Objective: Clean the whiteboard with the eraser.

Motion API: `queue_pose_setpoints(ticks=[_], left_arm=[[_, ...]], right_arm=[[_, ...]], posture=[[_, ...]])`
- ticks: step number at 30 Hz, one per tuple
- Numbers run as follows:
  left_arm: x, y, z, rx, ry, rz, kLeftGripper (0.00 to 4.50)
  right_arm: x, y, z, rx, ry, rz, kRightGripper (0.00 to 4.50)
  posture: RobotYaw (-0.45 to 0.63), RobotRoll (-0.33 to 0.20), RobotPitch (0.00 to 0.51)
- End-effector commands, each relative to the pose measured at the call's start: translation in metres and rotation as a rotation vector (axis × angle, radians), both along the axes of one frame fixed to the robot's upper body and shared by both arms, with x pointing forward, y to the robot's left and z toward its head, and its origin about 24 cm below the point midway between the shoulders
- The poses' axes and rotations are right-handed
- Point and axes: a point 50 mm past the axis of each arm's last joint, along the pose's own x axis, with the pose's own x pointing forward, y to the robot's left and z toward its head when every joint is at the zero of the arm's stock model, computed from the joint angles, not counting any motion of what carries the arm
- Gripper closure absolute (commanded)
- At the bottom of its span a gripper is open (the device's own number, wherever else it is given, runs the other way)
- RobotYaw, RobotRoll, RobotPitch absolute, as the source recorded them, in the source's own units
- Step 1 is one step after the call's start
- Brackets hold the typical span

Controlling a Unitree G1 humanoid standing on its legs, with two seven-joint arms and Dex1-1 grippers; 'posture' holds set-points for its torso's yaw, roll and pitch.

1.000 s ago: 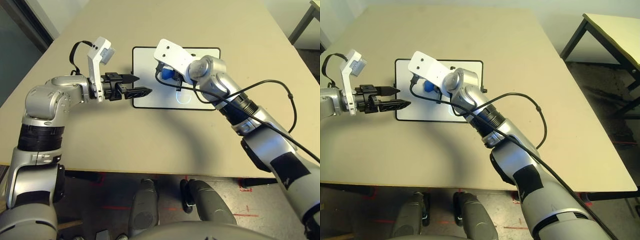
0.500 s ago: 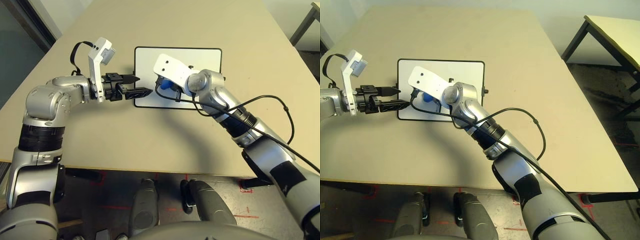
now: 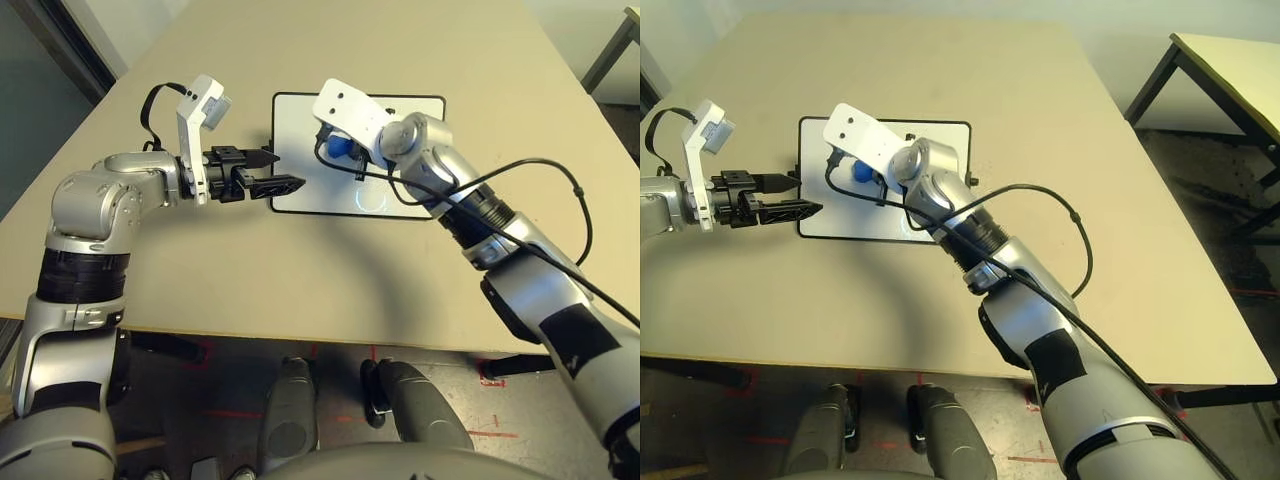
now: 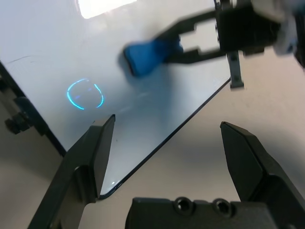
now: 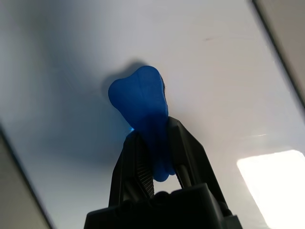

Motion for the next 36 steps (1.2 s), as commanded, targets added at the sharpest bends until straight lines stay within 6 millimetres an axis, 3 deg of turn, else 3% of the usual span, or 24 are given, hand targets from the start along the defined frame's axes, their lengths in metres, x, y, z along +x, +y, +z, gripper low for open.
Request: queue_pose_setpoints(ticks=[1, 6, 12, 16, 19, 23, 28, 32, 36], left_arm=[[-0.001, -0.001, -0.002, 0.011, 0.013, -0.004, 0.00], [-0.001, -0.001, -0.002, 0.012, 0.014, -0.004, 0.00], [0.000, -0.001, -0.002, 0.012, 0.014, -0.006, 0.00], [0.001, -0.001, -0.003, 0.010, 0.015, -0.008, 0.00], [0.001, -0.002, -0.004, 0.009, 0.016, -0.011, 0.00], [0.002, -0.003, -0.002, 0.009, 0.014, -0.012, 0.00], [0.002, -0.002, -0.002, 0.010, 0.016, -0.013, 0.00], [0.002, -0.002, -0.002, 0.011, 0.019, -0.013, 0.00], [0.002, -0.002, -0.002, 0.011, 0.020, -0.013, 0.00]], right_arm=[[-0.006, -0.011, -0.036, -0.086, 0.120, -0.041, 3.88], [-0.001, -0.013, -0.030, -0.072, 0.101, -0.068, 3.88], [0.021, -0.015, 0.004, -0.001, 0.023, -0.127, 3.88], [0.029, -0.015, 0.016, 0.029, -0.001, -0.147, 3.88], [0.028, -0.014, 0.012, 0.025, 0.008, -0.143, 3.88], [0.014, -0.012, -0.014, -0.032, 0.066, -0.094, 3.88], [-0.004, -0.009, -0.031, -0.069, 0.101, -0.036, 3.88], [-0.006, -0.004, -0.027, -0.060, 0.095, -0.026, 3.88], [0.006, 0.000, -0.006, -0.010, 0.048, -0.050, 3.88]], posture=[[0.03, 0.000, 0.167], [0.03, 0.000, 0.167], [0.03, 0.000, 0.164], [0.02, 0.000, 0.162], [0.01, 0.000, 0.161], [0.01, 0.000, 0.164], [0.01, 0.000, 0.165], [0.02, 0.000, 0.170], [0.02, 0.000, 0.173]])
